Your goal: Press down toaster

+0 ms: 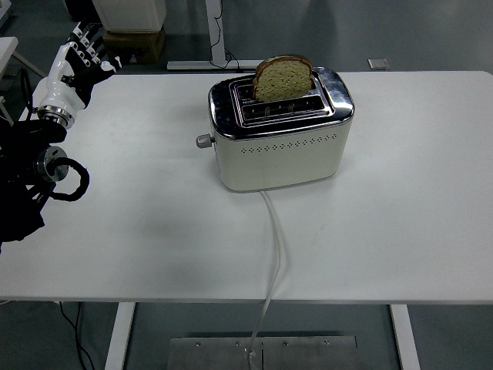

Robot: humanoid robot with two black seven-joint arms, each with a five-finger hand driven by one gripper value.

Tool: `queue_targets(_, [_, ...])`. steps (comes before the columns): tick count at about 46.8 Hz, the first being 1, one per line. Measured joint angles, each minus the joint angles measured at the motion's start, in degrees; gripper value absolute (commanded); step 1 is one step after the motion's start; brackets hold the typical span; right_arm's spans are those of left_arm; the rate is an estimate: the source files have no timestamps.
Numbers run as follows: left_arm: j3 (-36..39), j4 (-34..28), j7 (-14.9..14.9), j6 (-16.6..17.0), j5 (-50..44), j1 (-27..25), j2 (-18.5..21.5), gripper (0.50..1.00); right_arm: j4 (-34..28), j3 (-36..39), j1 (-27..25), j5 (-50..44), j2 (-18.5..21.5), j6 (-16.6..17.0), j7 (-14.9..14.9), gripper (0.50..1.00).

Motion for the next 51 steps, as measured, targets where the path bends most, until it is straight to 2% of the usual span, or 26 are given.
queue_targets(11, [2.35, -0.25, 0.67, -3.16, 11.54, -0.13, 2.66, 1.0, 0.0, 0.0, -0.01, 0.0, 0.0, 0.0, 0.0, 1.0])
queue_targets(21, [7.67, -2.37, 0.76, -7.77, 19.36, -1.56, 8.04, 1.0, 0.0, 0.0, -0.01, 0.0, 0.0, 0.0, 0.01, 1.0])
queue_targets(28, [9.15, -10.78, 0.73, -8.43, 24.89, -2.59, 16.08, 1.0, 0.01, 0.01, -0.02, 0.0, 0.01, 0.0, 0.01, 0.998])
queue_targets(33, [9.24, -15.93, 0.75, -8.41, 30.88, -2.82, 20.21, 1.0, 0.0, 0.0, -0.01, 0.0, 0.0, 0.0, 0.0, 1.0])
queue_targets(42, [9.24, -19.24, 0.51, -8.39, 37.02, -3.48, 23.24, 1.0, 0.0, 0.0, -0.01, 0.0, 0.0, -0.01, 0.0, 1.0])
queue_targets(51, [9.23, -27.82, 0.23, -8.21, 42.68, -3.59, 27.76, 1.0, 0.0, 0.0, 0.0, -0.02, 0.0, -0.01, 0.02, 1.0])
